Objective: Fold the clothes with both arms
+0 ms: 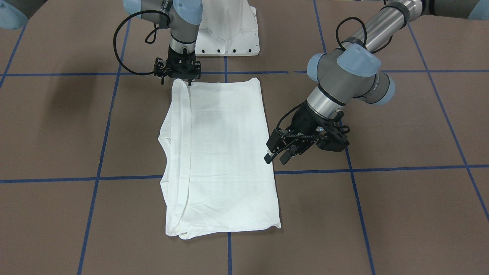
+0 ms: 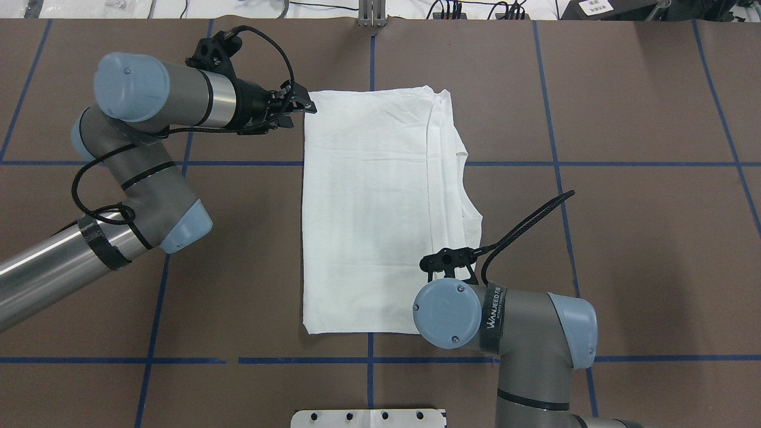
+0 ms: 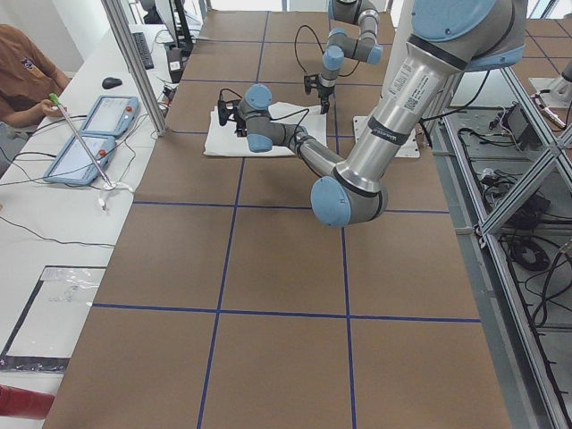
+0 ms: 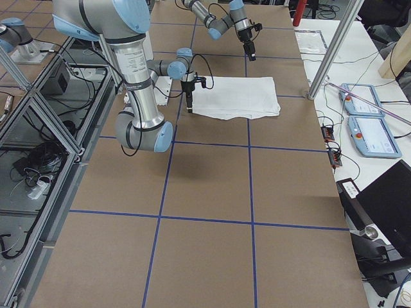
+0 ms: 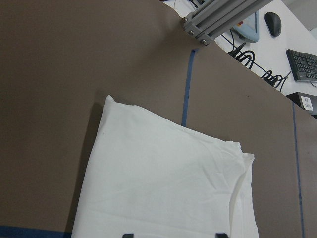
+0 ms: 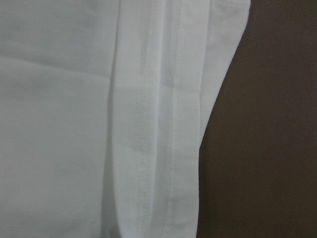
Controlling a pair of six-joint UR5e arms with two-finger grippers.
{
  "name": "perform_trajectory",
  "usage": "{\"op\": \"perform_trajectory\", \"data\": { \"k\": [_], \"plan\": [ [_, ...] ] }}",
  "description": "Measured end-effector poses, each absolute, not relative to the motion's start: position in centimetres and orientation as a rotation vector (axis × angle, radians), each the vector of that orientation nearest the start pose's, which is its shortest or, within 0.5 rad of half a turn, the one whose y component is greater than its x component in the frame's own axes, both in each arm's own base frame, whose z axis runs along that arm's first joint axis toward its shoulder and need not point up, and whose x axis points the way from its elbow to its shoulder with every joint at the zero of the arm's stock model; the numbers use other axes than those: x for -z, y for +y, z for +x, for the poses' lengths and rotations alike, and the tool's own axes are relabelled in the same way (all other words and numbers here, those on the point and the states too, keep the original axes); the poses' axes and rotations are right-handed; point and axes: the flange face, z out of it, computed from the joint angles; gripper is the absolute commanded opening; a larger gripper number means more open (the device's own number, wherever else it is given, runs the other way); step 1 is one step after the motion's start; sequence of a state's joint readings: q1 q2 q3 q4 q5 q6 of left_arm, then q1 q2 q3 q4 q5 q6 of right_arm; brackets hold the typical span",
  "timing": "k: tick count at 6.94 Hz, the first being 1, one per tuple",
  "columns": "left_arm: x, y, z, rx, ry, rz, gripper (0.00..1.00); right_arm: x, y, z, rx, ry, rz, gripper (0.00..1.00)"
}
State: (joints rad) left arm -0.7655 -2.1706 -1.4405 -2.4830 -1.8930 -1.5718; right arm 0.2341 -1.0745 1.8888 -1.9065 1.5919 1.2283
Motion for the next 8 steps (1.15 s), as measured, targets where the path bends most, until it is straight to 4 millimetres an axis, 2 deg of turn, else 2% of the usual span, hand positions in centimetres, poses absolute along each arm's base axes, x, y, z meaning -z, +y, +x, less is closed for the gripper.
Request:
{"op": "perform_trajectory", "data": {
  "k": [1, 6, 8],
  "plan": [
    [-25.6, -55.9, 43.5, 0.416, 1.380, 0.263, 0.64, -29.6, -27.4, -55.8, 0.117, -0.457, 0.121, 1.00],
    [-25.4, -55.9, 43.4, 0.419, 1.386, 0.261, 0.64, -30.9, -33.1, -53.6, 0.148, -0.420, 0.154, 1.00],
    [-25.2, -55.8, 43.4, 0.422, 1.392, 0.260, 0.64, -32.1, -35.3, -51.6, 0.154, -0.410, 0.139, 1.00]
  ]
}}
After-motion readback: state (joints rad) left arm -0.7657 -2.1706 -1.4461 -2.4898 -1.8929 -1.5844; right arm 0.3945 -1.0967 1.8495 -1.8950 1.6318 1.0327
